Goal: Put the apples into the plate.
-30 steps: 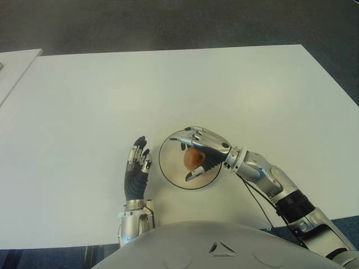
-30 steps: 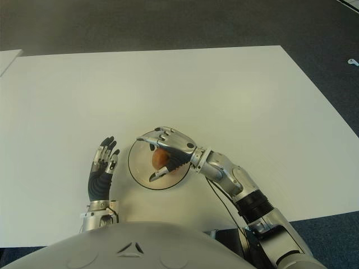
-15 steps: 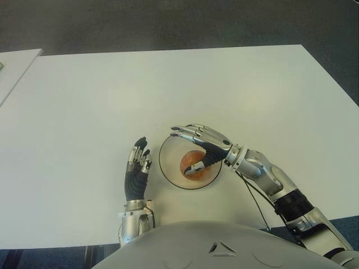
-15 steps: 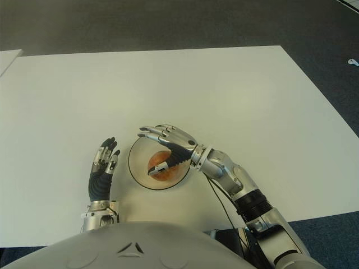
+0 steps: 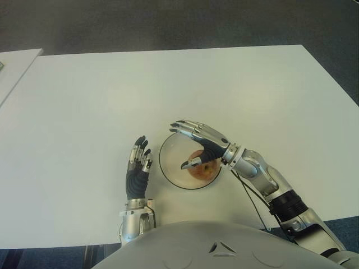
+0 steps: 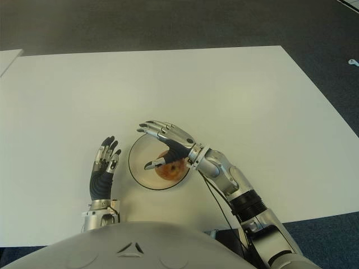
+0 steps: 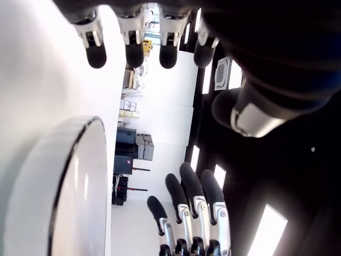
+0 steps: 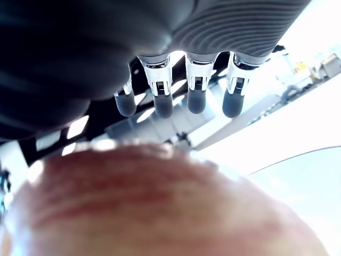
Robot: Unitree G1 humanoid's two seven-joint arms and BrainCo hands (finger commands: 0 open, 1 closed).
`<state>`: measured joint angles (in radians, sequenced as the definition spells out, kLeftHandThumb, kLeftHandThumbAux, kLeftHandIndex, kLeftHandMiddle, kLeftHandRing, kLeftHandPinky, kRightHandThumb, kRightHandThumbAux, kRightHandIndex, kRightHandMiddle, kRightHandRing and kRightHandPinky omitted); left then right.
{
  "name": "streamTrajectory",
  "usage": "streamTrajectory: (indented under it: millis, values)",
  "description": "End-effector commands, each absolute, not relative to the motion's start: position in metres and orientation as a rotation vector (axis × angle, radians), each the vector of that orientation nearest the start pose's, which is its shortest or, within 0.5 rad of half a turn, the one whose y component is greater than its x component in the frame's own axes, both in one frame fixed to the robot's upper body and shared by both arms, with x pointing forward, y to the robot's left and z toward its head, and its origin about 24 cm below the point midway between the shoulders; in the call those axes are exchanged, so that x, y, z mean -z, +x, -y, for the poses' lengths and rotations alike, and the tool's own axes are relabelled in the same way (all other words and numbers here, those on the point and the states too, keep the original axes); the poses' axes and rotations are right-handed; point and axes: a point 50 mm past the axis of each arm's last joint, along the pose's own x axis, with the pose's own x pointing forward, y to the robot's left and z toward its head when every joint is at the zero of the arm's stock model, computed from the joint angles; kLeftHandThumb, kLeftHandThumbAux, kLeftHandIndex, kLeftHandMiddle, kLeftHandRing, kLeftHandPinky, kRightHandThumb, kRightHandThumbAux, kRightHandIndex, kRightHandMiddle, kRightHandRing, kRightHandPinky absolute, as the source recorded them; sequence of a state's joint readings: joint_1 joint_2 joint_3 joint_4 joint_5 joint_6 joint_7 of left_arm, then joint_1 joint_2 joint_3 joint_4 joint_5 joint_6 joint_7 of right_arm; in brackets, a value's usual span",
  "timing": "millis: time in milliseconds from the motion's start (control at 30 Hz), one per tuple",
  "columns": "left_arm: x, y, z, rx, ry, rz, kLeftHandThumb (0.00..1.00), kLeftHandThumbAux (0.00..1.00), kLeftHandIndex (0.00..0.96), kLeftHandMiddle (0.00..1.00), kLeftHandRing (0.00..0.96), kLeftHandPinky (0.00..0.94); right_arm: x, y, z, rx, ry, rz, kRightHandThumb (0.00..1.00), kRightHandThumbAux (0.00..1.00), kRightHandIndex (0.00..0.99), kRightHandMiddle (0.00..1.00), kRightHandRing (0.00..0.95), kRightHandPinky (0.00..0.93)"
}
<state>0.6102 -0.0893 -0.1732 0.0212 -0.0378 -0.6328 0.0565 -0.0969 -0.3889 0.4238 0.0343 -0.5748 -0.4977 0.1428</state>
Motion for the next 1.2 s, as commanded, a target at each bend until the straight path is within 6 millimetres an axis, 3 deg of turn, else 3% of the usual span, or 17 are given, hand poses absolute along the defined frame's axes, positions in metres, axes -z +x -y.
streamTrajectory:
  millis: [33,267,533,667,933,1067,1200]
  values:
    - [0.009,0.115,-0.125,-0.218,-0.193,0.026,0.175,0.515,0.066,0.017,0.008,0.012,-0.050,0.227,0.094,-0.765,-0.812,0.397,0.103,0.234,0.000,0.000,0.000,0.000]
    - [0.019,0.119,-0.126,-0.297,-0.259,0.034,0.197,0.493,0.036,0.001,0.000,0.000,-0.048,0.232,0.099,-0.645,-0.612,0.292,0.091,0.220,0.000,0.000,0.000,0.000]
    - [0.025,0.124,-0.129,-0.316,-0.244,0.047,0.188,0.432,0.044,0.000,0.000,0.000,-0.012,0.235,0.116,-0.485,-0.424,0.185,0.073,0.227,0.000,0.000,0.000,0.000]
    - [0.024,0.126,-0.132,-0.302,-0.205,0.036,0.170,0.404,0.086,0.000,0.000,0.000,-0.004,0.235,0.128,-0.426,-0.334,0.119,0.059,0.231,0.000,0.000,0.000,0.000]
    - [0.020,0.131,-0.131,-0.309,-0.173,0.016,0.178,0.437,0.169,0.039,0.005,0.044,-0.009,0.246,0.138,-0.349,-0.145,0.038,0.052,0.294,0.000,0.000,0.000,0.000]
    - [0.025,0.143,-0.158,-0.322,-0.171,0.012,0.175,0.440,0.190,0.057,0.016,0.043,-0.008,0.249,0.143,-0.329,-0.076,0.030,0.066,0.319,0.000,0.000,0.000,0.000]
    - [0.025,0.143,-0.153,-0.331,-0.156,0.016,0.167,0.440,0.195,0.061,0.013,0.028,-0.005,0.248,0.150,-0.309,-0.052,0.026,0.074,0.332,0.000,0.000,0.000,0.000]
